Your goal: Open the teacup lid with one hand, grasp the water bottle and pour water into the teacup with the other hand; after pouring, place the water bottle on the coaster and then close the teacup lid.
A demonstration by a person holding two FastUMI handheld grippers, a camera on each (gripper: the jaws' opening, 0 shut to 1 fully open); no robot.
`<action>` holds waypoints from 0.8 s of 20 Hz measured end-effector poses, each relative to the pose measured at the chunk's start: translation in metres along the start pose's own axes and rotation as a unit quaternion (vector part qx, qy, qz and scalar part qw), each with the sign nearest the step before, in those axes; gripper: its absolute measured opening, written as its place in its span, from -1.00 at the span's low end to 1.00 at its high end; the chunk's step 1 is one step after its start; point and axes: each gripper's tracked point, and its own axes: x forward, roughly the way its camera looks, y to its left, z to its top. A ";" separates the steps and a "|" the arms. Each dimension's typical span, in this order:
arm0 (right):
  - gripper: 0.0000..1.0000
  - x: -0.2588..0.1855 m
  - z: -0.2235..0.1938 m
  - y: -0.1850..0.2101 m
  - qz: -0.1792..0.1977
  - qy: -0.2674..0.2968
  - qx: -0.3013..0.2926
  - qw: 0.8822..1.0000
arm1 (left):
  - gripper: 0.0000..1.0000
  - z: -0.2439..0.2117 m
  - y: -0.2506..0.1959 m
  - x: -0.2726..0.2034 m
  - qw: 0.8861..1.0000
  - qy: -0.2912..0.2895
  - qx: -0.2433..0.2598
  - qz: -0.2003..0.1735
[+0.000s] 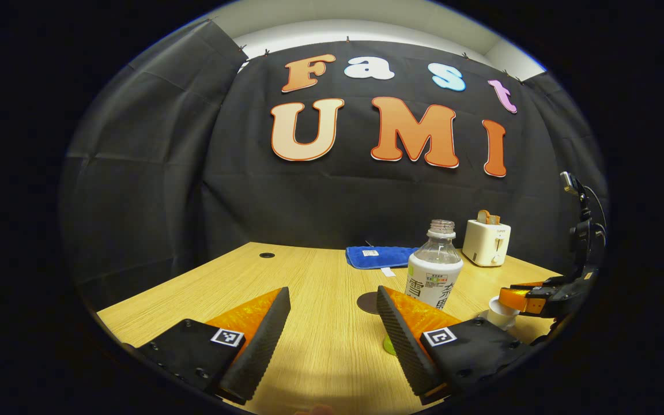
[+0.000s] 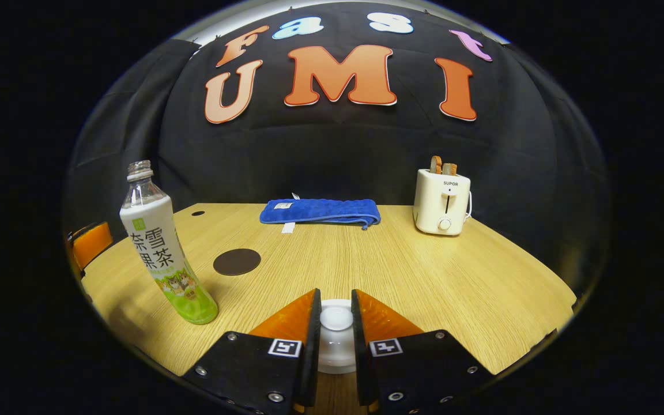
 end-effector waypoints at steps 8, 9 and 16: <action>-0.60 -0.023 0.031 -0.022 -0.006 -0.037 0.026 0.999 | 0.94 0.000 -0.018 -0.006 1.000 -0.003 0.004 -0.020; -0.60 -0.027 0.033 -0.030 -0.012 -0.040 0.027 0.999 | 0.94 0.000 -0.023 -0.007 1.000 -0.003 0.005 -0.024; -0.60 -0.044 0.014 -0.092 -0.068 -0.027 0.051 0.996 | 0.94 -0.010 -0.068 -0.012 0.997 0.003 -0.002 -0.079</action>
